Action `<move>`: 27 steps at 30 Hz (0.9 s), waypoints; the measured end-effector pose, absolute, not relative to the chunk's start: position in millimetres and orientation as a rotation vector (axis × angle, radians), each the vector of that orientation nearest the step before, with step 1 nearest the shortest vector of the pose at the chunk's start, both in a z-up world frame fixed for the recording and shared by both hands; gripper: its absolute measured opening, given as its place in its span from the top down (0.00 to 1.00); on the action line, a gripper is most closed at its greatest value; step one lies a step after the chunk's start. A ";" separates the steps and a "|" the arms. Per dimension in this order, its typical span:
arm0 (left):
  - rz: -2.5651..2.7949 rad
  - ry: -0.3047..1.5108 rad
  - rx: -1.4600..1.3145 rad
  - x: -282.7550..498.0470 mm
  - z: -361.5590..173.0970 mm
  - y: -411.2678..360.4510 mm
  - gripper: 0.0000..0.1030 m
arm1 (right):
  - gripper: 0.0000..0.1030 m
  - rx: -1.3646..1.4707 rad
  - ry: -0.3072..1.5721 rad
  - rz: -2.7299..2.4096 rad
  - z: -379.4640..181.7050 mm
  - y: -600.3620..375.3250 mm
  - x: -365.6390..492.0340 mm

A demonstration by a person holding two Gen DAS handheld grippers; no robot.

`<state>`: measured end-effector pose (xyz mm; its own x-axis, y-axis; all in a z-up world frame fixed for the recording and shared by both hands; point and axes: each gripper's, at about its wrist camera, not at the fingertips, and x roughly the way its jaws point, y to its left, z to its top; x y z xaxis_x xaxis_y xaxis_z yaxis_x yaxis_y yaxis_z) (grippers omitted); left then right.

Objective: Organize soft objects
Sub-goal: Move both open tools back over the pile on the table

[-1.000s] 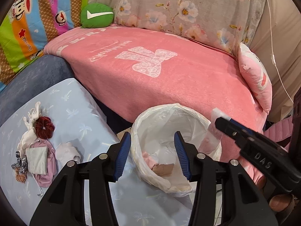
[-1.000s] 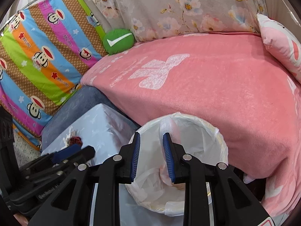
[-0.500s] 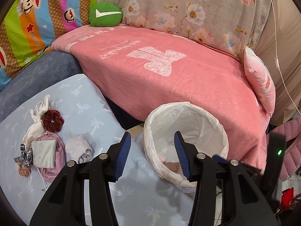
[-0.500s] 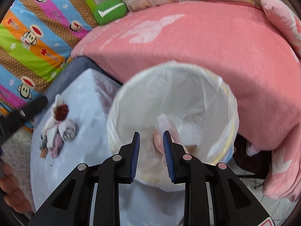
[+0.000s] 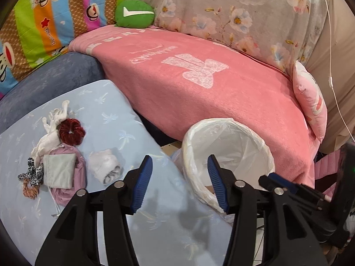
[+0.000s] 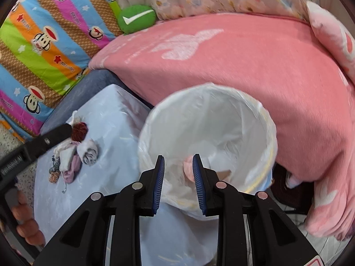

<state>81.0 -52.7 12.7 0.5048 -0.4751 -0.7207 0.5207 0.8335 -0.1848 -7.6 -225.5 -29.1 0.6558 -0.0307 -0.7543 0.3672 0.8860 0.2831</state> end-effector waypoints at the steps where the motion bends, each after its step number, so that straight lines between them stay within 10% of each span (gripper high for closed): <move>1: -0.593 0.851 0.055 82.6 12.6 -48.5 0.49 | 0.73 0.430 0.824 -0.227 -24.9 -222.2 -5.2; 27: -0.198 0.950 -0.153 134.8 -38.5 169.5 0.40 | 0.62 0.260 0.832 0.018 -2.5 -53.7 95.7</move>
<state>134.8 169.5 -38.4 0.5654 -0.2350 -0.7907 0.1011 0.9711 -0.2163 95.7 -53.7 -2.5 0.6749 0.1171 -0.7286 0.0862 0.9681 0.2354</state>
